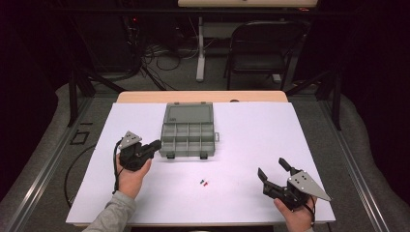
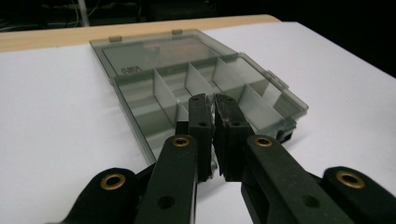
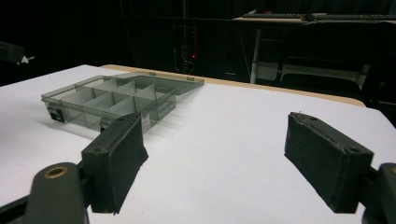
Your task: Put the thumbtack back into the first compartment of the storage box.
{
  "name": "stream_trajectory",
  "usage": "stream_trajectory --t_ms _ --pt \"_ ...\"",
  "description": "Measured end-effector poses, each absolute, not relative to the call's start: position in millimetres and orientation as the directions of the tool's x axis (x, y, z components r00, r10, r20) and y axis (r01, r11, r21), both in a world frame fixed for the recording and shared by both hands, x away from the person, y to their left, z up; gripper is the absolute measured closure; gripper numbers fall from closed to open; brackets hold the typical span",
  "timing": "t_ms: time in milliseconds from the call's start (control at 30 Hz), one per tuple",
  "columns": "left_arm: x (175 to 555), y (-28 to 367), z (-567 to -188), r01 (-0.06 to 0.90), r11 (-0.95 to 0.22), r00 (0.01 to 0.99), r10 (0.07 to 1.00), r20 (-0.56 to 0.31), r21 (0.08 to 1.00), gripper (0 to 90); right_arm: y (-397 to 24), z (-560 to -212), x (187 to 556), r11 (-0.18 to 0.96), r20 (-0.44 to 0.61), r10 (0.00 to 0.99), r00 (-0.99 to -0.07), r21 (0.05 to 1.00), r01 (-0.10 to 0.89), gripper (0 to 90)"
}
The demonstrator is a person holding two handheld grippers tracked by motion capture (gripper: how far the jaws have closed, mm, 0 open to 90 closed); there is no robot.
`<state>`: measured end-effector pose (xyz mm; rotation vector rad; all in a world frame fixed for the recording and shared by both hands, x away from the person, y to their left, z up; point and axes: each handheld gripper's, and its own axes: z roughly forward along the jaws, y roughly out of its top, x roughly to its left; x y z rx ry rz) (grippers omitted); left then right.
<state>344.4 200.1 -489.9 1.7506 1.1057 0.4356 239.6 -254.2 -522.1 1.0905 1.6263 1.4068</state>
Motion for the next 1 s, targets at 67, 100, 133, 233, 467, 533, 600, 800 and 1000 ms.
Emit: stream_trajectory --t_ms 67,100,133,233,467,533,600,800,1000 --pt "354.0 202.9 -482.2 0.484 -0.085 0.51 0.836 -0.202 0.871 86.2 -254.1 -522.6 240.4 0.052 0.007 0.921 -0.389 0.989 0.141 19.3" --pt "357.8 203.6 -479.8 0.488 -0.083 0.507 0.837 -0.205 0.869 86.2 -253.9 -522.7 240.6 0.05 0.009 0.921 -0.39 0.989 0.141 19.3" --pt "361.6 204.2 -477.4 0.489 -0.081 0.504 0.839 -0.206 0.868 86.2 -253.7 -522.8 240.7 0.049 0.01 0.921 -0.39 0.989 0.143 19.3" --pt "372.3 205.6 -470.9 0.499 -0.067 0.487 0.846 -0.216 0.864 86.3 -253.8 -523.2 241.4 0.05 0.011 0.921 -0.39 0.988 0.146 19.4" --pt "391.0 203.9 -460.1 0.517 -0.081 0.478 0.853 -0.209 0.852 86.2 -254.2 -523.5 241.6 0.049 0.013 0.921 -0.389 0.988 0.148 19.4" --pt "396.7 202.0 -457.8 0.525 -0.089 0.472 0.858 -0.203 0.846 86.2 -254.2 -523.4 241.6 0.05 0.012 0.921 -0.39 0.988 0.147 19.4" --pt "406.3 199.2 -457.7 0.543 -0.101 0.47 0.859 -0.202 0.833 86.2 -254.1 -523.6 241.6 0.048 0.014 0.92 -0.391 0.988 0.149 19.3" --pt "419.1 192.8 -459.7 0.564 -0.12 0.459 0.868 -0.189 0.817 86.2 -254.1 -523.9 241.9 0.044 0.02 0.921 -0.39 0.987 0.154 19.3" --pt "437.4 183.6 -465.9 0.606 -0.153 0.45 0.875 -0.178 0.781 86.2 -254.3 -524.5 242.6 0.041 0.026 0.919 -0.392 0.986 0.162 19.3"
